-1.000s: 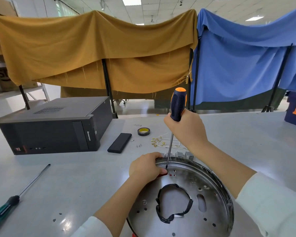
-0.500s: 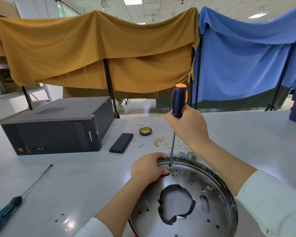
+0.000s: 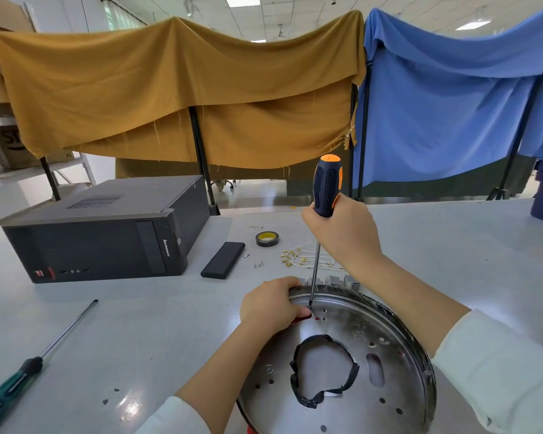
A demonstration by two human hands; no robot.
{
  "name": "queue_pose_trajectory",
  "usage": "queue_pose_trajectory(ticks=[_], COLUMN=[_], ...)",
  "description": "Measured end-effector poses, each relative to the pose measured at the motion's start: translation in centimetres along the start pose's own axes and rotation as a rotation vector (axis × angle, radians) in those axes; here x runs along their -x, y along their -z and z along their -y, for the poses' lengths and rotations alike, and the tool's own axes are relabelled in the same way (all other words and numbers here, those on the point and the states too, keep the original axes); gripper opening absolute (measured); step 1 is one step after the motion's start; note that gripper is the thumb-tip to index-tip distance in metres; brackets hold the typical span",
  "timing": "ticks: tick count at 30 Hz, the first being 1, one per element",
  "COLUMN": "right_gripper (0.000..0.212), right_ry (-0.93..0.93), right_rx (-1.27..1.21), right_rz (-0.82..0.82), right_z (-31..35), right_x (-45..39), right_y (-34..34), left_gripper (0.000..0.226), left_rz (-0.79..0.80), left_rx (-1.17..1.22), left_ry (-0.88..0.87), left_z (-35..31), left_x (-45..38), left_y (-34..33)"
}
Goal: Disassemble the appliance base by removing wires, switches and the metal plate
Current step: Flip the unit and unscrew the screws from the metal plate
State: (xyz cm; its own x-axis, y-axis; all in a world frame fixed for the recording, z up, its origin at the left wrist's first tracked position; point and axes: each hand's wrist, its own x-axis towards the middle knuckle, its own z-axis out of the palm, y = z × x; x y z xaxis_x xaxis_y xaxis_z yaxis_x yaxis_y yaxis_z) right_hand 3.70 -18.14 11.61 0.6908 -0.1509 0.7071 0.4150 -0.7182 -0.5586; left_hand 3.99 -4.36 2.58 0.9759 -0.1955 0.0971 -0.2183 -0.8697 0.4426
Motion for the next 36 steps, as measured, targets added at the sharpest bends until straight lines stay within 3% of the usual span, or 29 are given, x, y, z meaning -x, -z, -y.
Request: queue_pose_trajectory(ticks=[9,21,36], right_gripper=[0.031,0.011,0.011], right_ry=[-0.024,-0.15,-0.088], right_rx=[0.009,0.045,0.117], right_rz=[-0.03,0.027,0.072], right_z=[0.7,1.6,2.5], right_x=[0.3,-0.8,-0.2], right_y=[-0.5,-1.8,-1.4], left_gripper=[0.044,0.044,0.045], left_rz=[-0.006,0.001,0.008], left_rx=[-0.003,0.001,0.015], left_ry=[0.003,0.005,0.0], left_z=[0.1,0.2,0.4], left_x=[-0.1,-0.2,-0.3], left_y=[-0.1,-0.3,-0.3])
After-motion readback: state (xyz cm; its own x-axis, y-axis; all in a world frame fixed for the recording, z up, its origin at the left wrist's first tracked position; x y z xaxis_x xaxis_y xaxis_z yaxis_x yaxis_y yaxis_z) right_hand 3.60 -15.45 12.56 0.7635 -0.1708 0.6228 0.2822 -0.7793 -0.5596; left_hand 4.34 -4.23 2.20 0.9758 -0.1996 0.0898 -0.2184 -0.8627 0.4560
